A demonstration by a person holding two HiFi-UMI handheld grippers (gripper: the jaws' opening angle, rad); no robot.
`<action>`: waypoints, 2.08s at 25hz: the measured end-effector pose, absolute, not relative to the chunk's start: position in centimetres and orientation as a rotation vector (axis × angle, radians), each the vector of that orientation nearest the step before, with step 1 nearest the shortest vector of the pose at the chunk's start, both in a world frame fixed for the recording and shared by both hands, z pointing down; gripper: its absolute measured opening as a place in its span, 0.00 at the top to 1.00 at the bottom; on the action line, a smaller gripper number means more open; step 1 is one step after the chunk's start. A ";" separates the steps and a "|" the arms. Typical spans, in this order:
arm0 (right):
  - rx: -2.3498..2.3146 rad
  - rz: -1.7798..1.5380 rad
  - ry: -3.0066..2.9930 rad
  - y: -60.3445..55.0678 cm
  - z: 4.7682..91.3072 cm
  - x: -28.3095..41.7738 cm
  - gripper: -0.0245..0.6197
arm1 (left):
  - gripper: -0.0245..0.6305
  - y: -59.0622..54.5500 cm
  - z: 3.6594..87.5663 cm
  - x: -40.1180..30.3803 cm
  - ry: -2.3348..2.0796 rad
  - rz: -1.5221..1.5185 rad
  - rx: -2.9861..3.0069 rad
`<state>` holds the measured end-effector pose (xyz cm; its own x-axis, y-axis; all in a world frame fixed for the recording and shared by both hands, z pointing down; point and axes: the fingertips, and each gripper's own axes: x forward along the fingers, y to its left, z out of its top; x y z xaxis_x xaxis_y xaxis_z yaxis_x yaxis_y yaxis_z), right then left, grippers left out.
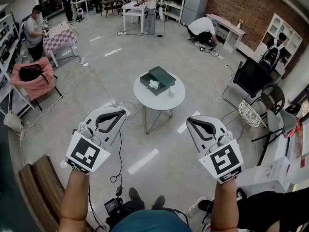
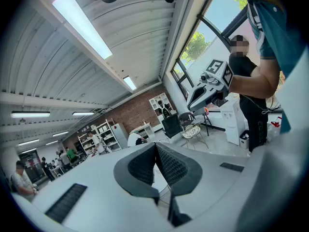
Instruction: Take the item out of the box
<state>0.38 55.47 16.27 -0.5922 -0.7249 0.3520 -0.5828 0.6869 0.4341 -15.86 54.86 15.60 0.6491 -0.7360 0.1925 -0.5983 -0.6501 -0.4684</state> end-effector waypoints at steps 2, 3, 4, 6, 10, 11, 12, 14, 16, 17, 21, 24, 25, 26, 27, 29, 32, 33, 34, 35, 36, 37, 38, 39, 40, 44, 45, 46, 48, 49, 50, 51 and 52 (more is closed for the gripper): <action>1.003 -0.379 -2.390 55.3 16.0 0.2 0.90 | 0.93 54.8 15.3 -16.0 1.054 -0.522 -2.510; 1.001 -0.380 -2.389 55.2 15.9 0.0 0.90 | 0.93 54.7 15.2 -16.1 1.052 -0.520 -2.511; 0.999 -0.384 -2.388 55.0 15.8 -0.2 0.90 | 0.93 54.6 15.1 -16.3 1.051 -0.518 -2.513; 0.995 -0.391 -2.387 54.8 15.7 -0.8 0.90 | 0.93 54.3 15.0 -16.8 1.050 -0.520 -2.516; 0.989 -0.364 -2.400 54.2 15.9 -2.1 0.90 | 0.93 53.5 15.7 -18.2 1.055 -0.548 -2.525; 0.986 -0.361 -2.409 54.0 16.0 -2.5 0.90 | 0.93 53.2 15.8 -18.5 1.053 -0.551 -2.526; 0.984 -0.366 -2.419 53.7 15.9 -2.9 0.90 | 0.93 53.0 15.9 -18.7 1.049 -0.550 -2.528; 0.981 -0.384 -2.432 53.1 15.8 -3.6 0.90 | 0.93 52.5 15.8 -19.4 1.043 -0.543 -2.533; 0.980 -0.394 -2.437 52.6 15.7 -4.5 0.90 | 0.93 52.1 15.7 -20.2 1.040 -0.536 -2.536; 0.984 -0.394 -2.438 52.4 15.7 -4.9 0.90 | 0.93 51.9 15.7 -20.6 1.039 -0.532 -2.535; 0.992 -0.389 -2.442 51.6 15.7 -6.3 0.90 | 0.93 51.2 15.9 -21.7 1.027 -0.526 -2.542; 0.983 -0.388 -2.449 50.6 16.0 -7.0 0.90 | 0.93 50.5 16.3 -22.1 1.024 -0.533 -2.547; 0.979 -0.386 -2.452 50.1 16.2 -7.1 0.90 | 0.93 50.2 16.5 -22.2 1.024 -0.536 -2.548; 0.976 -0.381 -2.455 49.7 16.5 -7.2 0.90 | 0.93 49.9 16.8 -22.2 1.025 -0.539 -2.548; 0.975 -0.371 -2.459 49.1 16.7 -7.3 0.90 | 0.93 49.5 17.0 -22.3 1.028 -0.543 -2.546; 0.970 -0.352 -2.470 47.8 16.9 -7.2 0.90 | 0.93 48.5 17.2 -22.3 1.043 -0.552 -2.541; 0.936 -0.342 -2.491 45.5 17.2 -7.0 0.90 | 0.93 46.7 17.5 -22.0 1.083 -0.571 -2.537; 0.920 -0.344 -2.499 44.6 17.3 -6.9 0.90 | 0.93 46.1 17.6 -21.8 1.095 -0.577 -2.536; 0.908 -0.341 -2.507 43.7 17.4 -6.8 0.90 | 0.93 45.4 17.7 -21.6 1.105 -0.582 -2.533; 0.897 -0.338 -2.514 42.8 17.5 -6.6 0.90 | 0.93 44.6 17.7 -21.4 1.113 -0.585 -2.528; 0.886 -0.342 -2.521 41.8 17.5 -6.4 0.90 | 0.93 43.8 17.7 -21.0 1.120 -0.587 -2.524; 0.874 -0.346 -2.527 40.8 17.6 -6.1 0.90 | 0.93 42.9 17.6 -20.6 1.126 -0.588 -2.519; 0.863 -0.345 -2.533 39.9 17.7 -5.7 0.90 | 0.93 42.1 17.6 -20.1 1.135 -0.592 -2.516; 0.849 -0.346 -2.538 39.1 17.8 -5.3 0.90 | 0.93 41.3 17.7 -19.6 1.144 -0.596 -2.513; 0.835 -0.352 -2.545 38.2 17.9 -4.8 0.90 | 0.93 40.6 17.6 -19.0 1.152 -0.597 -2.510; 0.792 -0.386 -2.569 34.9 17.9 -2.9 0.90 | 0.93 37.7 17.8 -16.8 1.186 -0.605 -2.501; 0.785 -0.390 -2.573 34.1 17.9 -2.3 0.90 | 0.93 36.9 17.9 -16.2 1.196 -0.606 -2.498; 0.778 -0.391 -2.576 33.3 17.9 -1.8 0.90 | 0.93 36.2 17.9 -15.7 1.206 -0.609 -2.496; 0.764 -0.393 -2.581 31.9 17.9 -0.7 0.90 | 0.93 34.8 17.9 -14.6 1.222 -0.617 -2.491; 0.757 -0.392 -2.585 31.3 17.9 -0.3 0.90 | 0.93 34.2 17.8 -14.0 1.223 -0.614 -2.488; 0.752 -0.390 -2.588 30.8 18.0 0.2 0.90 | 0.93 33.7 17.7 -13.4 1.223 -0.609 -2.484; 0.747 -0.389 -2.591 30.4 18.1 0.6 0.90 | 0.93 33.3 17.7 -12.9 1.226 -0.606 -2.481; 0.744 -0.390 -2.595 29.9 18.1 1.1 0.90 | 0.93 32.9 17.7 -12.5 1.233 -0.606 -2.479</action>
<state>1.05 29.90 18.13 -0.7728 -0.5547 0.3083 -0.4397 0.8183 0.3702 -12.48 32.91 17.71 0.5413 -0.8078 0.2334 -0.6784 -0.5836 -0.4463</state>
